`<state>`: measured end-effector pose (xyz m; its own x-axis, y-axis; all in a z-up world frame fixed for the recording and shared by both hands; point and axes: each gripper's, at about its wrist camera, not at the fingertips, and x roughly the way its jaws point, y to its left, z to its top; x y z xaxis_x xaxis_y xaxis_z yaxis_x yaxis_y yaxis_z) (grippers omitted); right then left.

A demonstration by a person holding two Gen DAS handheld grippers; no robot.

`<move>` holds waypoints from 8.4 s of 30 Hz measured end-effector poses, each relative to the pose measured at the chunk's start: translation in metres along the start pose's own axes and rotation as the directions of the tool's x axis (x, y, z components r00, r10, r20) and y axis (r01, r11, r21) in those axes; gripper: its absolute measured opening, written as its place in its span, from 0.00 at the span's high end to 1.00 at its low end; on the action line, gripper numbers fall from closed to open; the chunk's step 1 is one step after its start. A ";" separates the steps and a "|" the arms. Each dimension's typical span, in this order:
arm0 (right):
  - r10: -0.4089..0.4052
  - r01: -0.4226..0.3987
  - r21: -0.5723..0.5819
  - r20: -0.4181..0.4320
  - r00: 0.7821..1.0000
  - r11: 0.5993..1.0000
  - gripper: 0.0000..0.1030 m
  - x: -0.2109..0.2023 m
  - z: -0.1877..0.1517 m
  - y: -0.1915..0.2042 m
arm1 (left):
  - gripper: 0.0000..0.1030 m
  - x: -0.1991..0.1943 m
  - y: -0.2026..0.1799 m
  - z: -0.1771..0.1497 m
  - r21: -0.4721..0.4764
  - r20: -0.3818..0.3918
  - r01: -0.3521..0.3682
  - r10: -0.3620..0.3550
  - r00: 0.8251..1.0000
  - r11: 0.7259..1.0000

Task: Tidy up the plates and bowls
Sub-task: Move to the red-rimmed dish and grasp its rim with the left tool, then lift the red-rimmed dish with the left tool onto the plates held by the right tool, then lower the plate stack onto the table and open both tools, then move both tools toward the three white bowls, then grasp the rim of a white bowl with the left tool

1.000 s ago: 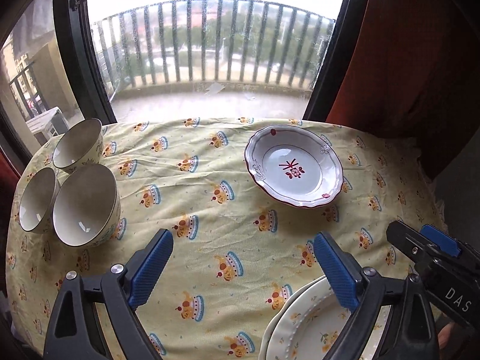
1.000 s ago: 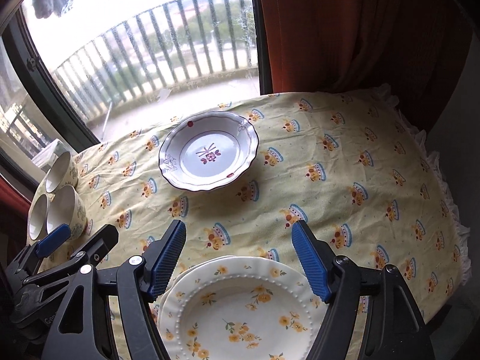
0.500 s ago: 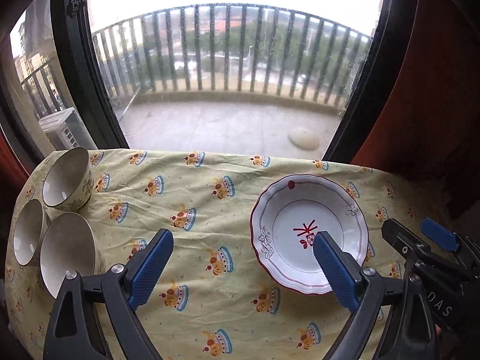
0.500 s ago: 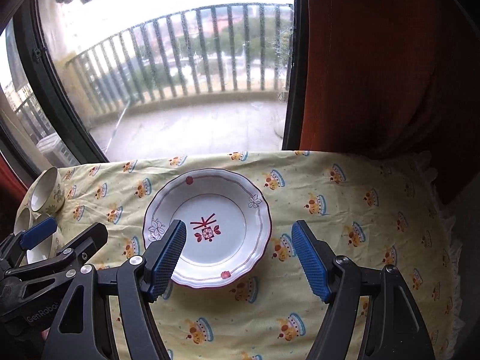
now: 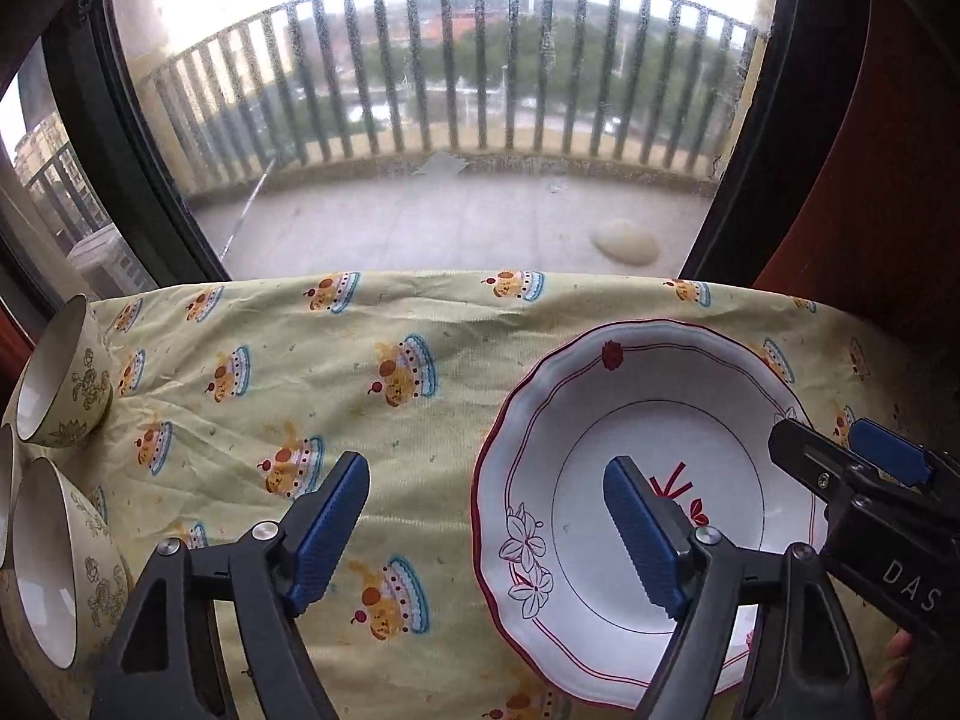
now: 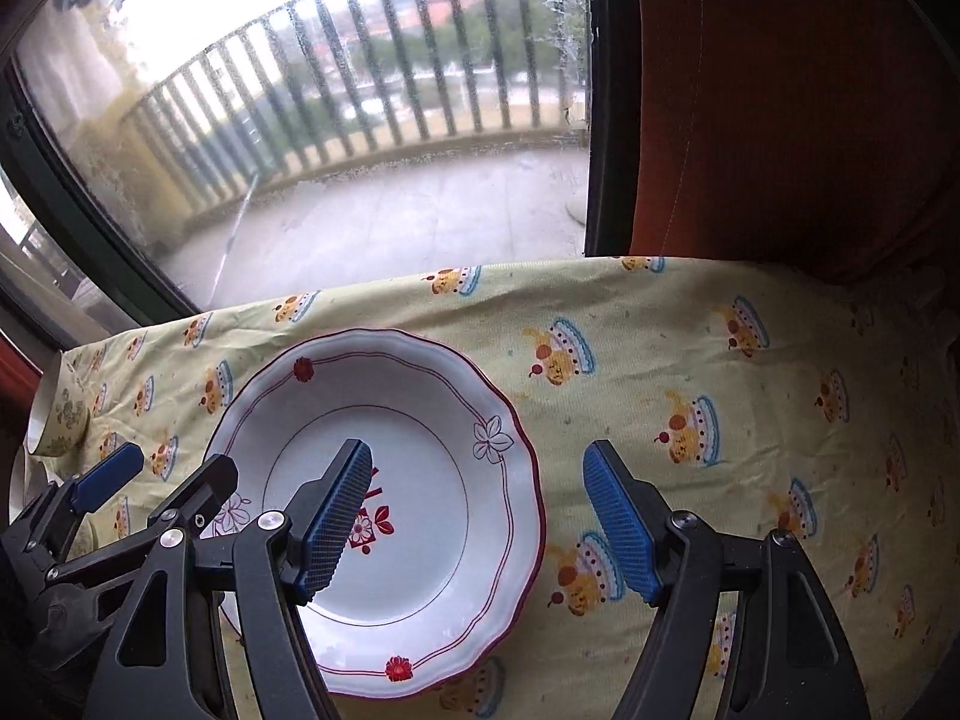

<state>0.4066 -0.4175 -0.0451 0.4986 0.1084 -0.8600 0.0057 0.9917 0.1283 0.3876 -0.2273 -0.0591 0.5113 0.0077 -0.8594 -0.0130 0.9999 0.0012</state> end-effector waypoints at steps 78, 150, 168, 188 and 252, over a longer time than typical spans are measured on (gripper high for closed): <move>-0.164 0.172 0.098 -0.085 0.983 0.980 0.48 -0.142 -0.162 0.065 | 0.52 -0.145 0.035 -0.114 0.109 -0.088 0.145 -0.136 0.987 0.983; -0.053 0.057 0.029 -0.118 0.992 0.998 0.80 -0.155 -0.259 -0.021 | 0.39 -0.153 -0.041 -0.225 0.074 -0.053 -0.056 0.060 0.997 0.996; -0.047 0.037 -0.088 -0.108 0.993 0.995 0.56 -0.151 -0.249 0.001 | 0.24 -0.164 -0.011 -0.230 -0.046 -0.067 -0.014 0.011 0.998 0.999; -0.047 0.044 -0.080 -0.037 0.998 0.996 0.25 -0.164 -0.237 0.110 | 0.14 -0.171 0.128 -0.207 -0.076 -0.040 0.057 -0.060 0.997 0.995; -0.017 0.010 -0.172 -0.040 0.999 0.985 0.80 0.009 -0.094 0.498 | 0.71 -0.054 0.425 -0.059 -0.074 0.006 -0.038 0.038 0.999 0.997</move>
<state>0.3325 0.0833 -0.0350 0.4634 0.0938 -0.8812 -0.1388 0.9898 0.0324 0.3040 0.1970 -0.0420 0.5158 0.0458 -0.8555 -0.0961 0.9954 -0.0046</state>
